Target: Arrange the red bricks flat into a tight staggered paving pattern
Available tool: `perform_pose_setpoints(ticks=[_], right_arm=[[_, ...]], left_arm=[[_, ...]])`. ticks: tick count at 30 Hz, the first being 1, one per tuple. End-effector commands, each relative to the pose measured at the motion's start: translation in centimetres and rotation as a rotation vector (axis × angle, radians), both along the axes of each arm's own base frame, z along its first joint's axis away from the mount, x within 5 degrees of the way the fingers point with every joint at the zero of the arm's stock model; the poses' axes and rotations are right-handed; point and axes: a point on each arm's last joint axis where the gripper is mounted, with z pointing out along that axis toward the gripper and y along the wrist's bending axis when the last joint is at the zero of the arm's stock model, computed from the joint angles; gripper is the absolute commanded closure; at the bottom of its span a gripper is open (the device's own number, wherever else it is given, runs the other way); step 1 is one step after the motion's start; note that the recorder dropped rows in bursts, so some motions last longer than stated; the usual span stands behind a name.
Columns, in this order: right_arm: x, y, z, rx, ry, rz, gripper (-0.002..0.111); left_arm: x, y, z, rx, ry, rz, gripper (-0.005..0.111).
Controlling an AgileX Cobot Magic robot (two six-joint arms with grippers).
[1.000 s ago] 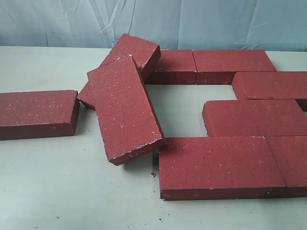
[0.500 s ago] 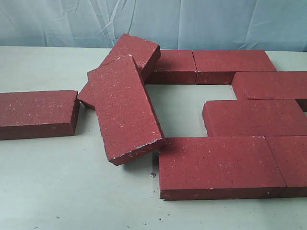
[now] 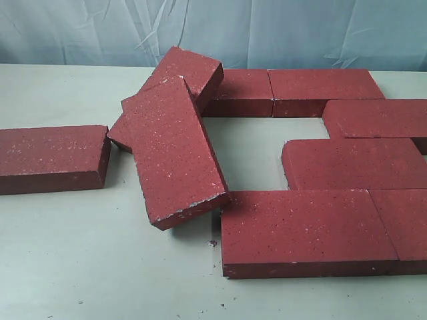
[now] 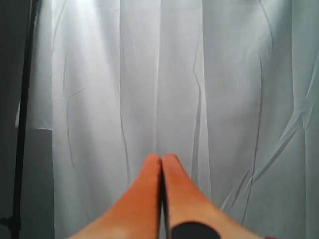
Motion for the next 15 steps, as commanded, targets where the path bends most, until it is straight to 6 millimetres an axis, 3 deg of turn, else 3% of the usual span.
perform_pose_setpoints(ticks=[1,6,10,15], right_arm=[[3.5,0.2,0.1,-0.066,0.164,-0.01,0.109],[8.2,0.4,0.5,-0.121,0.345,-0.023,0.109],[10.4,0.2,0.7,-0.138,0.484,-0.048,0.109],[12.5,0.3,-0.4,-0.148,0.603,-0.056,0.109]], left_arm=[[3.9,-0.3,0.8,0.08,0.118,-0.013,0.107],[9.3,-0.6,1.1,0.15,0.254,-0.037,0.107],[11.6,-0.5,1.0,0.187,0.404,-0.033,0.107],[13.3,-0.2,-0.1,0.203,0.62,-0.013,0.107]])
